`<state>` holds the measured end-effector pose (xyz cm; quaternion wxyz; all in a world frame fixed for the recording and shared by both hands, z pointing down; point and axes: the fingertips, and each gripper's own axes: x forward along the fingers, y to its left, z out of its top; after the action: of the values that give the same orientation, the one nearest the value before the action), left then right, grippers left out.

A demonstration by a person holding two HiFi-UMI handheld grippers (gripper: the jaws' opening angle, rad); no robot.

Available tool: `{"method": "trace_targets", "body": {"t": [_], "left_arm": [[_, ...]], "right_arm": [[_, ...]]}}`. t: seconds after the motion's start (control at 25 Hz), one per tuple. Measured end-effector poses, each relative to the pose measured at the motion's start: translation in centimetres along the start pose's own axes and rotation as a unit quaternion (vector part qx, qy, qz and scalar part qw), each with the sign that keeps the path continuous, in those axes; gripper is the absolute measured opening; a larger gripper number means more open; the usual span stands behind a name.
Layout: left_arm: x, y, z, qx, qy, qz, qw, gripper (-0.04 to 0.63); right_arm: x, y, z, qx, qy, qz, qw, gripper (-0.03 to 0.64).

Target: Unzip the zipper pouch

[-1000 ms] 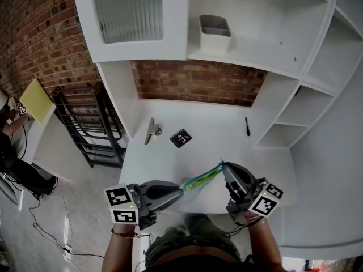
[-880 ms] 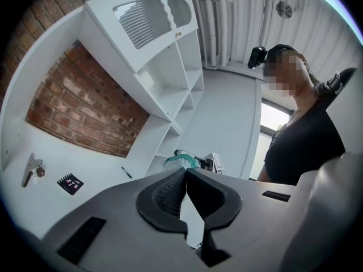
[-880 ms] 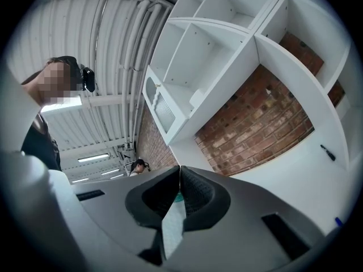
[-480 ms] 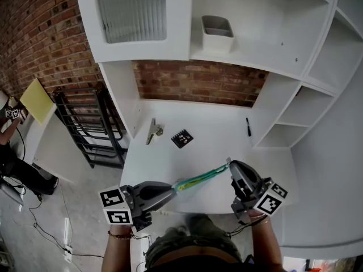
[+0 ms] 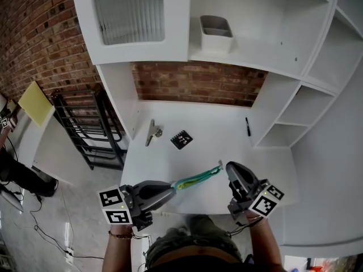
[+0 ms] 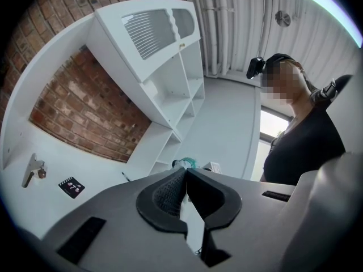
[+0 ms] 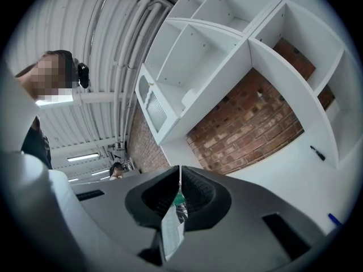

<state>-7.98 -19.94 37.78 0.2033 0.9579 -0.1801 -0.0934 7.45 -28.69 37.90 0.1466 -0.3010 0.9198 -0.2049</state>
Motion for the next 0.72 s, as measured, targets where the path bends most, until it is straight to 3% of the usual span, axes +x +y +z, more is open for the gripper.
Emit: {"method": "trace_targets", "body": {"t": [0.28,0.48,0.72], "left_arm": [[-0.7,0.8,0.7,0.001,-0.016,0.009,0.9998,0.006],[-2.2,1.4,1.9,0.003,-0.055,0.026,0.9981,0.006],[-2.9,0.8,4.2,0.022,-0.097,0.021,0.9949,0.006]], "right_arm": [[-0.2,-0.6,-0.5,0.009,-0.004,-0.012,1.0,0.014],[-1.1,-1.8,-0.7,-0.064,0.0,-0.085,0.994,0.014],[-2.0,-2.6,-0.2,-0.096,-0.006,-0.139,0.986,0.006]]}}
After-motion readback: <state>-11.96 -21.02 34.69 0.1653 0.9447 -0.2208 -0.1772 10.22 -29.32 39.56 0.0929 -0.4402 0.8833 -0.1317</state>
